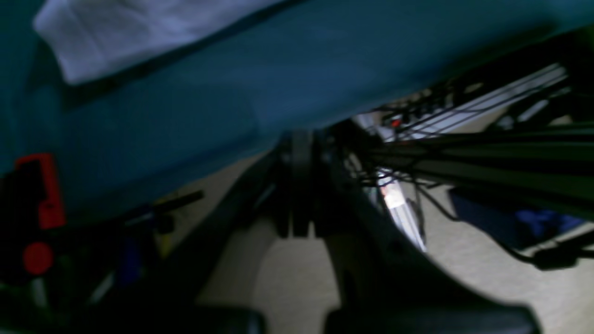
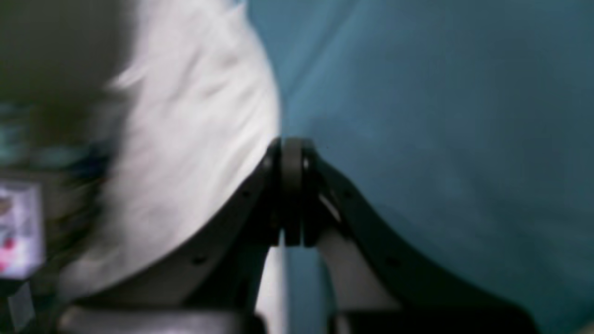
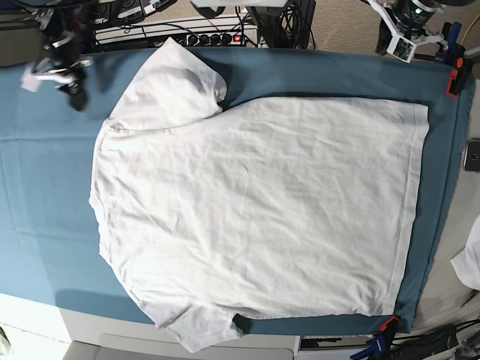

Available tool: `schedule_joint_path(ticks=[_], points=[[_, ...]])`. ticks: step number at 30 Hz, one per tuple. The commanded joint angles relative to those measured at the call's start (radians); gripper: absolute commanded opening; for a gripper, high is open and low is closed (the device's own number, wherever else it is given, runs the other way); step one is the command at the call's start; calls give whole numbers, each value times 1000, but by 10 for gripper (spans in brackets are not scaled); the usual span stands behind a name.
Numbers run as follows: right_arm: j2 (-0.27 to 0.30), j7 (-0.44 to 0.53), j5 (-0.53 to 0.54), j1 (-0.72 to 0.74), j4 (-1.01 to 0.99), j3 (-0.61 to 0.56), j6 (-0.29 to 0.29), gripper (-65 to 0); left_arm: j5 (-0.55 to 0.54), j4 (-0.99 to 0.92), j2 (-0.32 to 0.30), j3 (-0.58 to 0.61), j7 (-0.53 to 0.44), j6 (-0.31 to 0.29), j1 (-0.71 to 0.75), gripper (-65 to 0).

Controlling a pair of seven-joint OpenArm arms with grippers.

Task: Fold the T-shirt properly
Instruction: 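Move the right gripper to the shirt's shoulder and the left gripper to the hem corner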

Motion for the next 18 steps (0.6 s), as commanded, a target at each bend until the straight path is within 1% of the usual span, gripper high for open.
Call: schedule_joint_path(ticks=[1,2,3,4,6,8,9,11,14,18], points=[[7,-17,61,-4,10,10,65,-650,6,15,-8,-4,-15,-1,13,-650],[1,-49,90,-6,10,10,122,-650,13,15,-8,-4,-15,0,13,-650],[-3,-87,126,-10,10,10,160,-650,16,15,-8,-4,-15,0,13,-650],[-3,-122,162,-17,11,10,181,-650,16,15,-8,-4,-15,0,12,-650],[-3,-165,171,-38,11,10,222,-650,16,15,-8,-4,-15,0,12,-650],[-3,-166,171,-69,11,10,253,-650,16,15,-8,-4,-15,0,12,-650],[-3,-155,171,-87,11,10,266,-650,16,15,-8,-4,-16,0,12,-650],[-3,-112,171,-126,11,10,317,-650,16,15,-7,-4,-15,-1,9,-650],[-3,-97,171,-164,12,10,321,-650,16,15,-7,-4,-16,-1,6,-650],[-3,-98,171,-164,13,7,321,-650,16,15,-4,-4,-15,-1,-2,-650]])
